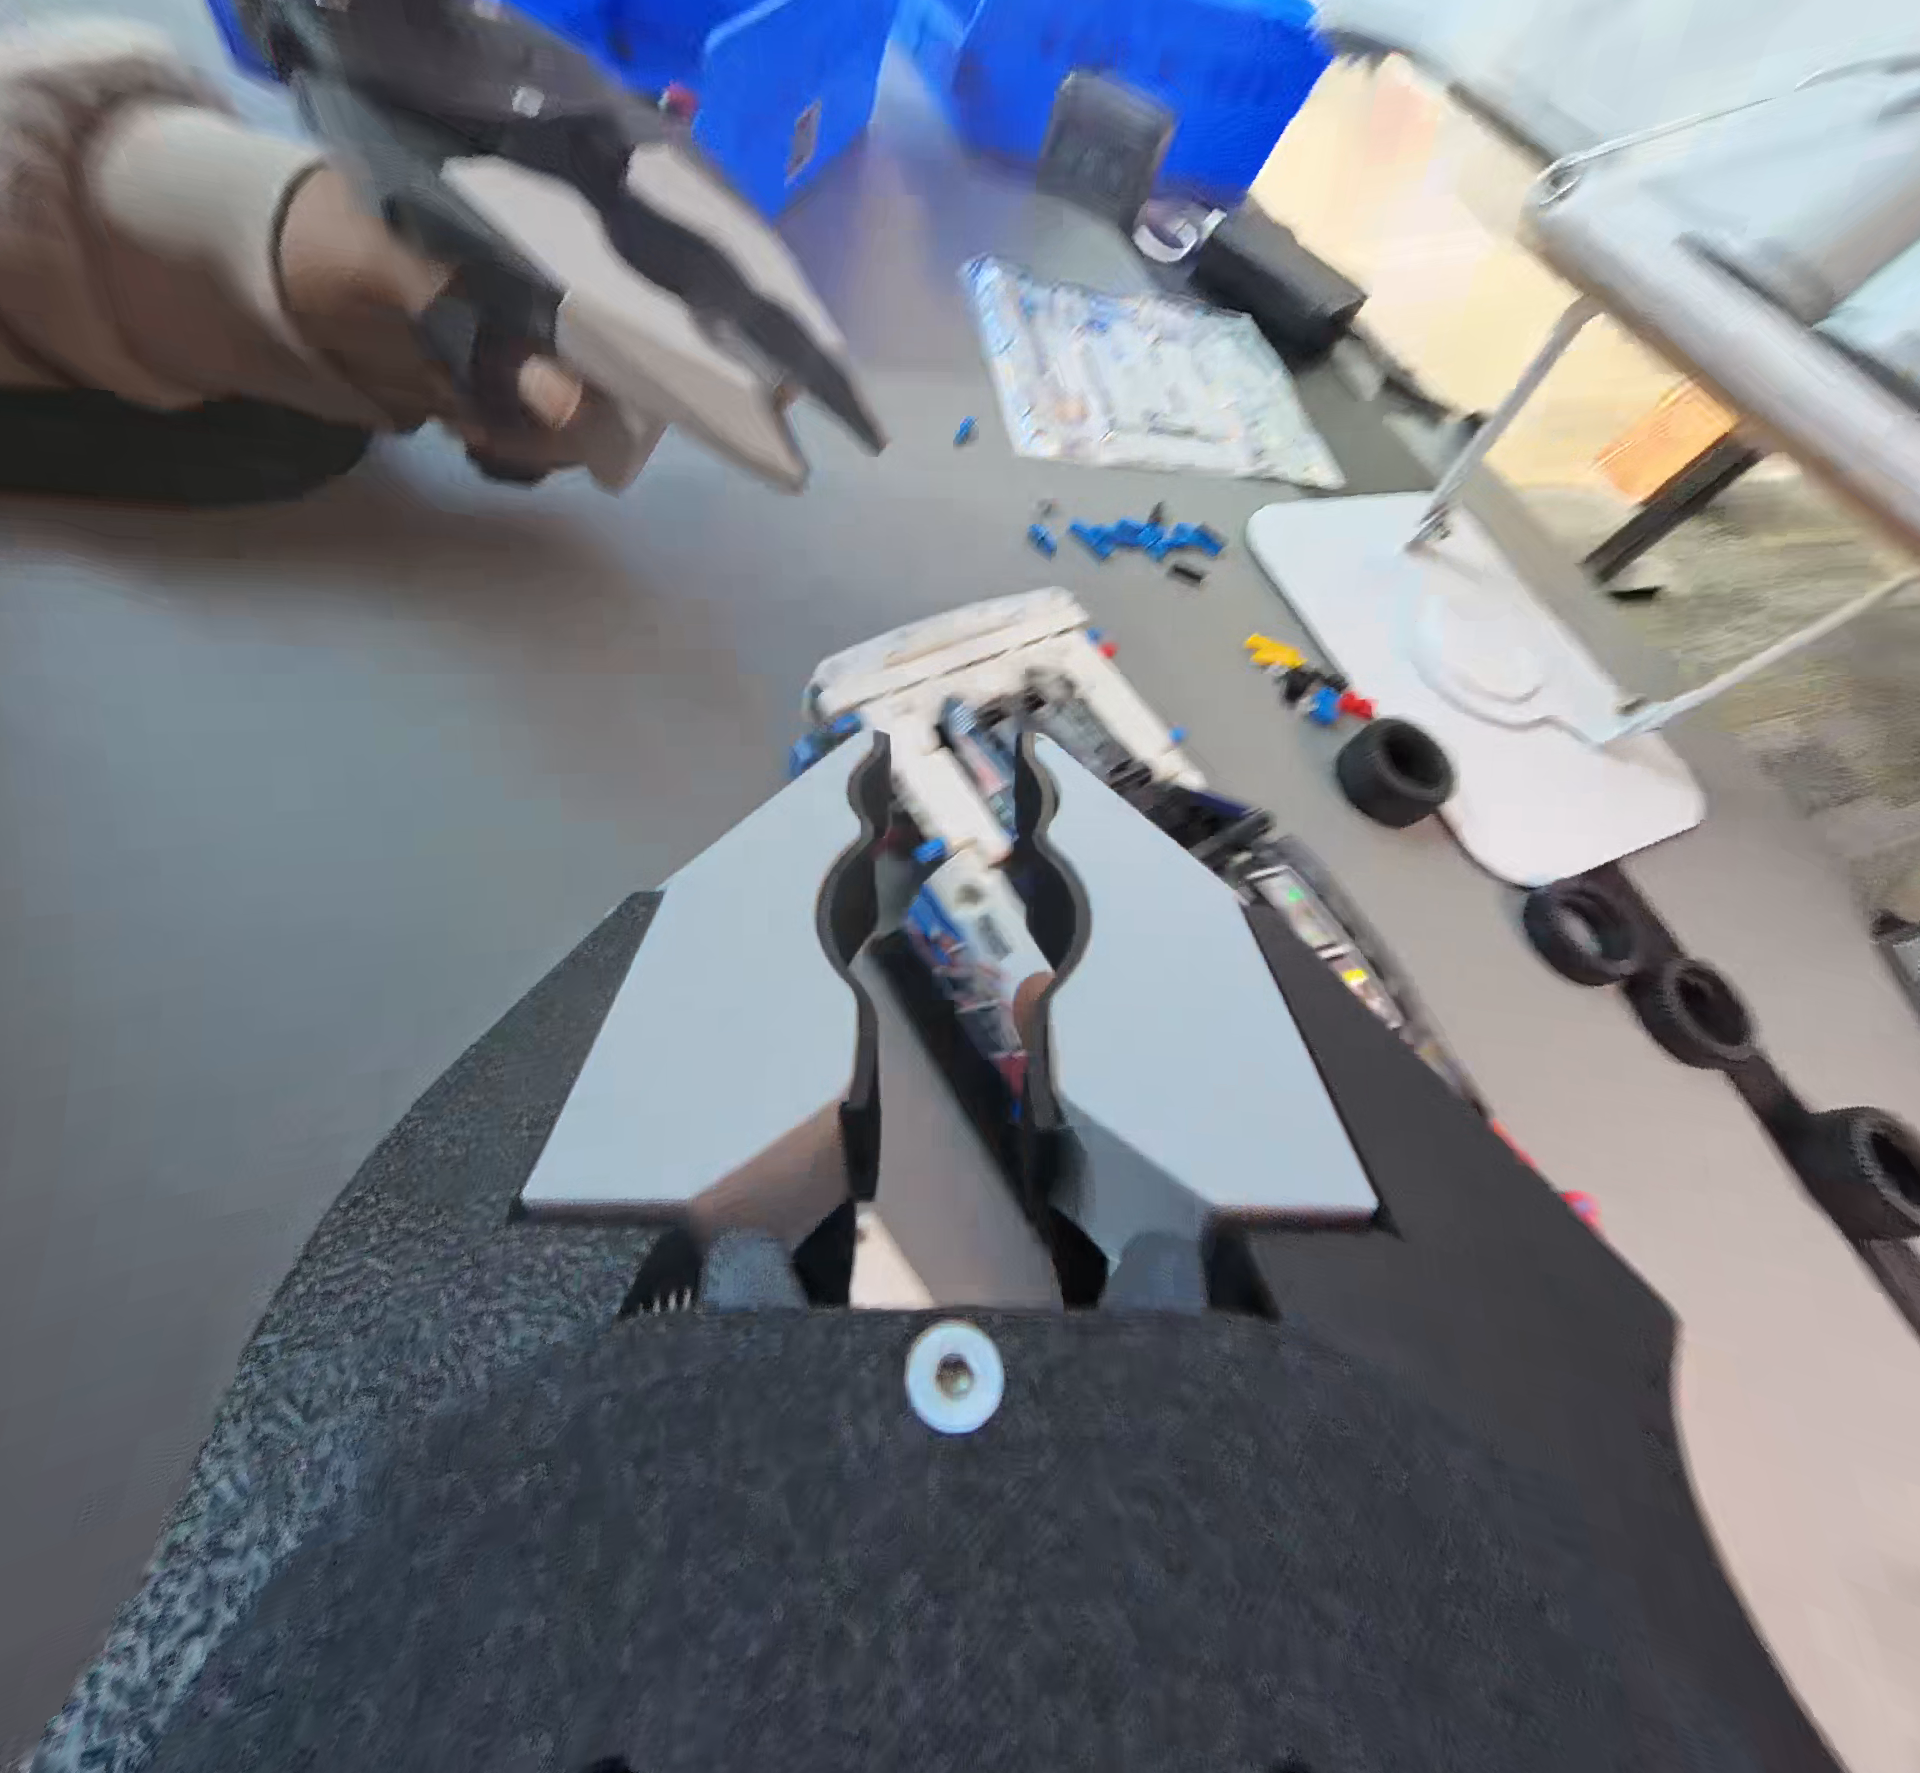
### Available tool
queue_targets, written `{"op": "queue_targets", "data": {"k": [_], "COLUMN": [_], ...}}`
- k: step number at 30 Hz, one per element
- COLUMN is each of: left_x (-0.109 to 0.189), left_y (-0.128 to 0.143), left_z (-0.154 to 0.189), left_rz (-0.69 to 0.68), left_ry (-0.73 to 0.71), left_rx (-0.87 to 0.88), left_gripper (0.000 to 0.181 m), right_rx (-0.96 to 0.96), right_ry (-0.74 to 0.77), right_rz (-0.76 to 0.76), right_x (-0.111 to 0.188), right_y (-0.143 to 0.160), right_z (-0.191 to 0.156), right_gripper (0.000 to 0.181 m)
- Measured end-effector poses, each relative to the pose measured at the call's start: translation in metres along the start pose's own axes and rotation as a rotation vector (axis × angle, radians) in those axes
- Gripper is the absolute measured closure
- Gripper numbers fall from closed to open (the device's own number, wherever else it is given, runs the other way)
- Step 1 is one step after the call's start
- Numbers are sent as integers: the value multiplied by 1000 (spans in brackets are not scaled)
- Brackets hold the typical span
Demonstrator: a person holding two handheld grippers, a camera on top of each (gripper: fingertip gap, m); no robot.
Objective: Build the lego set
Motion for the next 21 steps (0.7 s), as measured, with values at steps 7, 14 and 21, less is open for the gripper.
{"op": "queue_targets", "data": {"k": [7, 14, 21], "left_x": [-1, 2, -1], "left_y": [5, 5, 10], "left_z": [-7, -15, -17], "left_rz": [-17, -16, -39], "left_ry": [-34, -86, -79], "left_rx": [-4, -38, -43], "left_gripper": [153, 152, 152], "right_rx": [-69, -165, -231], "right_ry": [301, 503, 498], "right_rz": [315, 368, 368], "right_x": [-30, -108, -149], "right_y": [-81, -118, -124], "right_z": [122, 234, 272], "right_gripper": [178, 181, 181]}}
Point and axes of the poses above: each gripper's, where its closed fingertips meet, x back along the fingers, y out of its underside, z = x × y across the jaws, the point moved 6 cm from there along x, back along the fingers, and after that the axes turned 7 degrees about y, right-handed, at the moved point
